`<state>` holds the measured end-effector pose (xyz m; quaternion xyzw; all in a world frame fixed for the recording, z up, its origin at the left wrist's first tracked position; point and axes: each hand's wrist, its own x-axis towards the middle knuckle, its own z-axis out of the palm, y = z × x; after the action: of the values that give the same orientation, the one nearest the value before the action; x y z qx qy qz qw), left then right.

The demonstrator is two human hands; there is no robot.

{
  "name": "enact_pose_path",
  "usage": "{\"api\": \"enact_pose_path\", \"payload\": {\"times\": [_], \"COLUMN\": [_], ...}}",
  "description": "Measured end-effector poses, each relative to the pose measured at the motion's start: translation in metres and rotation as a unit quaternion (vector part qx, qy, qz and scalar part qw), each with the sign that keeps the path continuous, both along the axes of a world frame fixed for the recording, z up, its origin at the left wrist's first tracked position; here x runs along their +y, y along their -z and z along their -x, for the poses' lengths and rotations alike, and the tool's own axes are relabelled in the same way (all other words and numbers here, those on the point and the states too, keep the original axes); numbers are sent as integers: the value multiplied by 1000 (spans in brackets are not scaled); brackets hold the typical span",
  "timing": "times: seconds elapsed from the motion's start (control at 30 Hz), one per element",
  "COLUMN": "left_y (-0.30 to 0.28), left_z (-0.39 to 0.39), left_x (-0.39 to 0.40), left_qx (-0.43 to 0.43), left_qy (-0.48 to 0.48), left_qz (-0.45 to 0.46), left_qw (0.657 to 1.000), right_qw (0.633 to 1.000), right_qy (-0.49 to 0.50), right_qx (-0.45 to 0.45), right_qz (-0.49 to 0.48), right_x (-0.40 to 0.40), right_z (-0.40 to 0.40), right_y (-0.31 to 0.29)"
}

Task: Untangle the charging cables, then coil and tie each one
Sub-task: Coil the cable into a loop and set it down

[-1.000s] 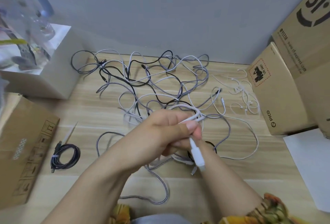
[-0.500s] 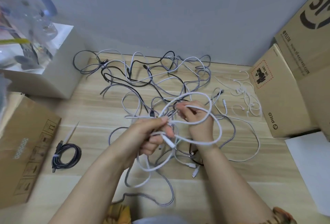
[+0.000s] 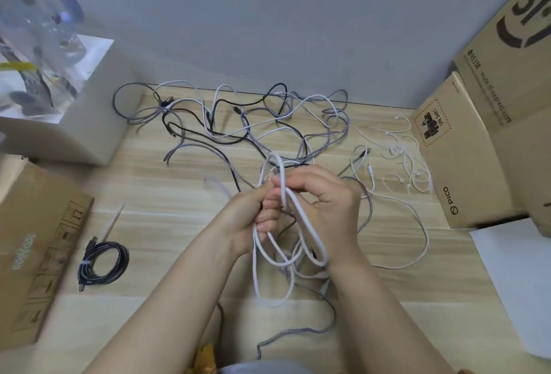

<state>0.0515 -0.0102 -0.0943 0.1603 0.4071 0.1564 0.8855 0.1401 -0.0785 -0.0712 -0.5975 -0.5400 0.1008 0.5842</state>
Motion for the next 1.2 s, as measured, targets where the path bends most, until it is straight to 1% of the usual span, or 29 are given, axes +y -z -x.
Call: {"api": "enact_pose_path", "payload": {"times": [0.07,0.17,0.2,0.3,0.33,0.43,0.5,0.57,0.6,0.67,0.7,0.77,0.8,0.83,0.87,0.93,0.97,1.0,1.03,1.07,1.13,1.17,1.2], "left_y": [9,29,34,45,49,74,93,103,105,99,93,76,65,52,42,23,17,15,15,15,16,15,13], "left_z": [-4,-3,-2,2,4,22,35,37,33,24,21,17,17,17,17,16,14,12,9,7,6,6,8], "left_x": [2,12,16,28,32,49,56,60,62,61,59,52,47,43,38,26,18,13,10,8,9,9,10], "left_qx": [39,169,202,249,256,322,346,351,362,380,380,353,325,290,257,212,185,149,111,86,76,79,86], "left_qy": [15,-28,-41,-54,-65,-95,-93,-87,-83,-93,-101,-109,-109,-103,-80,22,79,112,114,97,49,30,20], "left_qz": [-15,-78,-101,-158,-168,-177,-155,-152,-162,-193,-212,-246,-251,-246,-236,-209,-186,-158,-128,-104,-94,-106,-127], "left_qw": [999,982,973,954,950,925,921,920,914,900,895,896,905,919,934,954,962,970,979,986,991,991,988], "right_qw": [999,992,989,977,975,968,966,978,983,987,984,959,947,945,953,970,971,966,954,936,890,882,890], "right_qy": [-14,0,13,64,87,182,204,177,158,123,102,47,29,18,10,-28,-68,-113,-170,-230,-325,-337,-325], "right_qx": [-29,-122,-133,-93,-66,9,37,37,36,47,83,200,230,229,201,154,152,150,139,110,35,11,5], "right_qz": [9,32,59,180,196,173,153,107,85,88,117,196,223,233,227,184,173,179,204,243,318,328,319], "right_x": [0,-4,-5,-5,-6,-8,-10,-9,-8,-5,-3,-1,-1,-2,-4,-6,-9,-10,-12,-14,-18,-20,-20], "right_z": [3,-4,-8,-18,-22,-39,-45,-38,-32,-24,-23,-27,-29,-29,-28,-17,-9,-1,6,13,20,19,18], "right_y": [1,1,1,3,4,-2,-11,-19,-20,-18,-14,-7,-4,-2,-1,-1,-3,-5,-7,-10,-9,-7,-4]}}
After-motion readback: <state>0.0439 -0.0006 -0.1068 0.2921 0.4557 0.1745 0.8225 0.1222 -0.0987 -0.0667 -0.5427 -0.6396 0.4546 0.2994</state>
